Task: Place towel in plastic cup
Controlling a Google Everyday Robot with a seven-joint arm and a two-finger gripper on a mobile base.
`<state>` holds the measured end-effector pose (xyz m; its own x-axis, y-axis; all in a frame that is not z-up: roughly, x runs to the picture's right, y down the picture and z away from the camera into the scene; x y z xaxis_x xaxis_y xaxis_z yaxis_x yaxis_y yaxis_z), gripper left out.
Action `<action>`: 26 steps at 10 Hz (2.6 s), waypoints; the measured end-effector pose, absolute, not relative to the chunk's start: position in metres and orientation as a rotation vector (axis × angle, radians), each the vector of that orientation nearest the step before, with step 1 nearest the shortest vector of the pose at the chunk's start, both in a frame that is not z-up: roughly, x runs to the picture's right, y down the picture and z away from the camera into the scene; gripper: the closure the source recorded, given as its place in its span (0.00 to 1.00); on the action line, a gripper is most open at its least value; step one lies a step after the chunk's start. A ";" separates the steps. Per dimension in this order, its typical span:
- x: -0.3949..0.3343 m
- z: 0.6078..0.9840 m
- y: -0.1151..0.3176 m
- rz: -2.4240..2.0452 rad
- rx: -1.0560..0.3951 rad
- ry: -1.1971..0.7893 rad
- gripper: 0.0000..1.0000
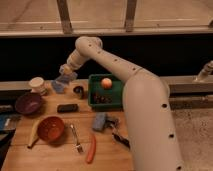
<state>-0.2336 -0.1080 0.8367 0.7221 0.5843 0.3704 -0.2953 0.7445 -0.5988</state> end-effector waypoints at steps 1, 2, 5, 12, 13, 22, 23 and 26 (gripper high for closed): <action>-0.246 0.836 -0.110 0.498 -0.484 -0.590 1.00; -0.256 0.836 -0.113 0.489 -0.431 -0.594 1.00; -0.270 0.835 -0.118 0.467 -0.359 -0.599 1.00; -0.298 0.863 -0.104 0.387 -0.408 -0.546 1.00; -0.299 0.868 -0.099 0.379 -0.418 -0.533 1.00; -0.304 0.895 -0.080 0.358 -0.501 -0.475 0.49; -0.303 0.896 -0.079 0.355 -0.507 -0.475 0.41; -0.311 0.893 -0.076 0.337 -0.524 -0.484 0.20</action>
<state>-0.3109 -0.0756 0.8933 0.8351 0.4235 0.3511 -0.1829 0.8157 -0.5488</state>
